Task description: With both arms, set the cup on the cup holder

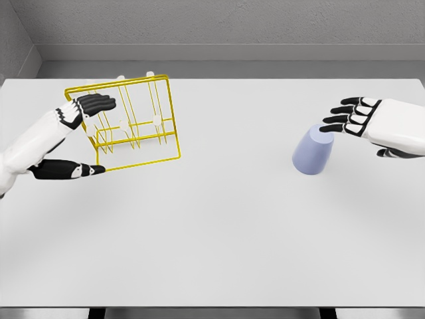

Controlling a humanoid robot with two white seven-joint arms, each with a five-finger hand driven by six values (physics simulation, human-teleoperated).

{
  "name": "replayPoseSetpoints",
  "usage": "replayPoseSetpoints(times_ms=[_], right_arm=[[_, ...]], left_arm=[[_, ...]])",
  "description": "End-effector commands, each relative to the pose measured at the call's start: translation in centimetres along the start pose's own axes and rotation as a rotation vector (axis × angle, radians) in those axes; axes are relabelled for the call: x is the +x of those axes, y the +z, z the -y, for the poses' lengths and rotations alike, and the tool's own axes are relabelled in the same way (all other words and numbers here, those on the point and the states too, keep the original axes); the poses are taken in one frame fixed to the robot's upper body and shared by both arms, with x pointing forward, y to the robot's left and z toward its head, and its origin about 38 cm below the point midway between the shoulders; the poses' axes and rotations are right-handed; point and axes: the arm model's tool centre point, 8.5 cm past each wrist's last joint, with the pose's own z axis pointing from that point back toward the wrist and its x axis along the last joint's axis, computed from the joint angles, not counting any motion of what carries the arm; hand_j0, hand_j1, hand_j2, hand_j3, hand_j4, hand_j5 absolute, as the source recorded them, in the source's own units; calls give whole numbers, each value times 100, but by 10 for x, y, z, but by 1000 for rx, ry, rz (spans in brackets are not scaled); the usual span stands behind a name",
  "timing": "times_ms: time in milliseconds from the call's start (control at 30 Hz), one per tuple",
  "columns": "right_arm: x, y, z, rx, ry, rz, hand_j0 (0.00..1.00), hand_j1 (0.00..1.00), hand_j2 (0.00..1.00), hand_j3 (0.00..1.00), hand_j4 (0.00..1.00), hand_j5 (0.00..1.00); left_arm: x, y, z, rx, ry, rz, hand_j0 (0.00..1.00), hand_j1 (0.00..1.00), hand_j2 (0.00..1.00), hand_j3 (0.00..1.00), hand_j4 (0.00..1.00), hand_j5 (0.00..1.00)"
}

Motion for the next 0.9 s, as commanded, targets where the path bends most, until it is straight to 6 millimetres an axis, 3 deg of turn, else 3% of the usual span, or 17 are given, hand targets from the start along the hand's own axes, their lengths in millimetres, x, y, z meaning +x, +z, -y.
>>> replayPoseSetpoints(times_ms=[0,233,300,400,533,667,733,867], right_arm=[[0,0,0,0,0,-1,100,100,100,100,100,100],[-5,3,11,-11,16,-12,100,100,100,100,100,100],[-11,3,11,146,22,-21,100,100,100,100,100,100],[-12,-13,7,272,10,2,100,100,100,100,100,100],[-13,-39,28,156,-3,39,100,100,100,100,100,100],[-14,-46,50,104,35,45,100,100,100,100,100,100],[-17,-53,46,95,20,43,100,100,100,100,100,100],[-25,-75,19,138,-20,31,100,100,100,100,100,100]], left_arm=[[0,0,0,5,5,0,100,100,100,100,100,100],[0,0,-2,11,5,-1,100,100,100,100,100,100],[-1,5,6,-5,22,-14,100,100,100,100,100,100],[-1,8,11,-11,35,-21,100,100,100,100,100,100],[1,9,33,-20,91,-22,100,100,100,100,100,100],[5,3,48,-2,139,-8,100,100,100,100,100,100],[6,0,54,-4,161,0,100,100,100,100,100,100],[9,0,65,-10,220,2,100,100,100,100,100,100]])
